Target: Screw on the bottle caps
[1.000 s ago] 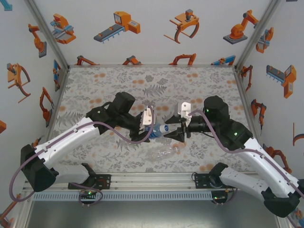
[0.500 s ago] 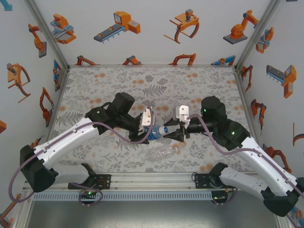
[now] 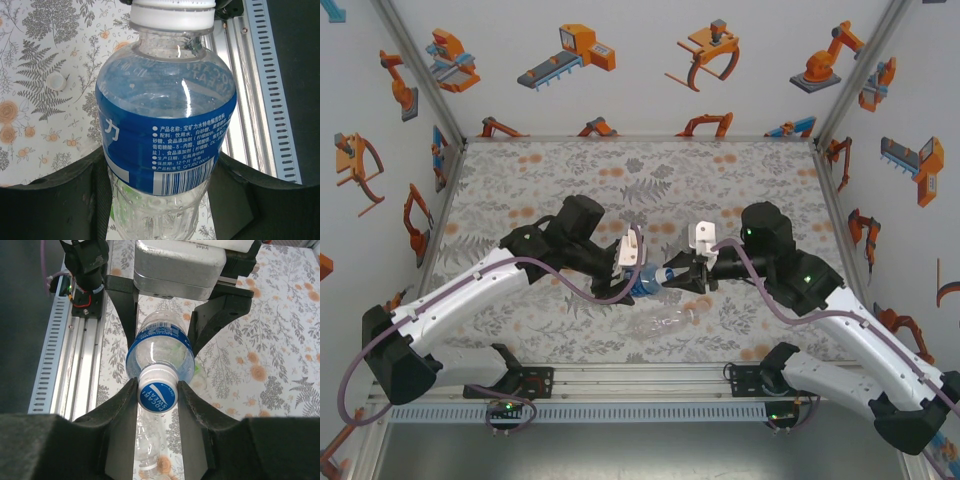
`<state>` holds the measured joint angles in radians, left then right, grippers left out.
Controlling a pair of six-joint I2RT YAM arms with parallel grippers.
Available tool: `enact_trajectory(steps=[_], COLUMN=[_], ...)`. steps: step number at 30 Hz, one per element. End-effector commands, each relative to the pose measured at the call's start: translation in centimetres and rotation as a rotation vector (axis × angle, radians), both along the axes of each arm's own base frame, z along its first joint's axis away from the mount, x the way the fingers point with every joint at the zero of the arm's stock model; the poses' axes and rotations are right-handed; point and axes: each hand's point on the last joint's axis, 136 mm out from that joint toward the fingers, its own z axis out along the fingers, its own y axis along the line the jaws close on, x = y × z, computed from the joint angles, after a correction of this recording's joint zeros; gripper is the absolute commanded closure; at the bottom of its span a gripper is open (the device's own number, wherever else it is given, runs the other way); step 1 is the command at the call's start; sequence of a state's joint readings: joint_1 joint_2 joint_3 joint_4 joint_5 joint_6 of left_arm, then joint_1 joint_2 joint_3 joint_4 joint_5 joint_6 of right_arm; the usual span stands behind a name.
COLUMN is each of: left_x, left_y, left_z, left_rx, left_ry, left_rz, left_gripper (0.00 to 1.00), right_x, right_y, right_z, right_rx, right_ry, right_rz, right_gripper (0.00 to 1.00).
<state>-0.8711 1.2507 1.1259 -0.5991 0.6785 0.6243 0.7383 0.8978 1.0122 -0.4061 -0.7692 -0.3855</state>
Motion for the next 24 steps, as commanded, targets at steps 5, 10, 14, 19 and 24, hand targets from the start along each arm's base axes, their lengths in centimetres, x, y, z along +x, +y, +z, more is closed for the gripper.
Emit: enact_trajectory(steps=[5, 10, 14, 19, 24], left_x=[-0.1, 2.4, 5.0, 6.7, 7.5], left_y=[-0.3, -0.5, -0.6, -0.9, -1.3], left_z=[1.5, 0.5, 0.2, -0.2, -1.0], left_rx=[-0.041, -0.012, -0.014, -0.005, 0.021], left_ry=[-0.034, -0.081, -0.146, -0.186, -0.183], left_rz=[-0.012, 0.111, 0.239, 0.302, 0.317], left_gripper=[1.0, 1.0, 1.0, 1.0, 1.0], right_x=[2.4, 7.5, 9.0, 8.7, 8.9], right_y=[0.3, -1.2, -3.4, -3.9, -3.9], right_z=[0.4, -1.2, -4.6, -5.8, -5.3], right_rx=[0.113, 0.297, 0.336, 0.337, 0.32], right_ry=[0.275, 0.797, 1.154, 1.412, 1.407], right_rz=[-0.202, -0.606, -0.891, -1.011, -1.027], right_gripper=[1.0, 1.0, 1.0, 1.0, 1.0])
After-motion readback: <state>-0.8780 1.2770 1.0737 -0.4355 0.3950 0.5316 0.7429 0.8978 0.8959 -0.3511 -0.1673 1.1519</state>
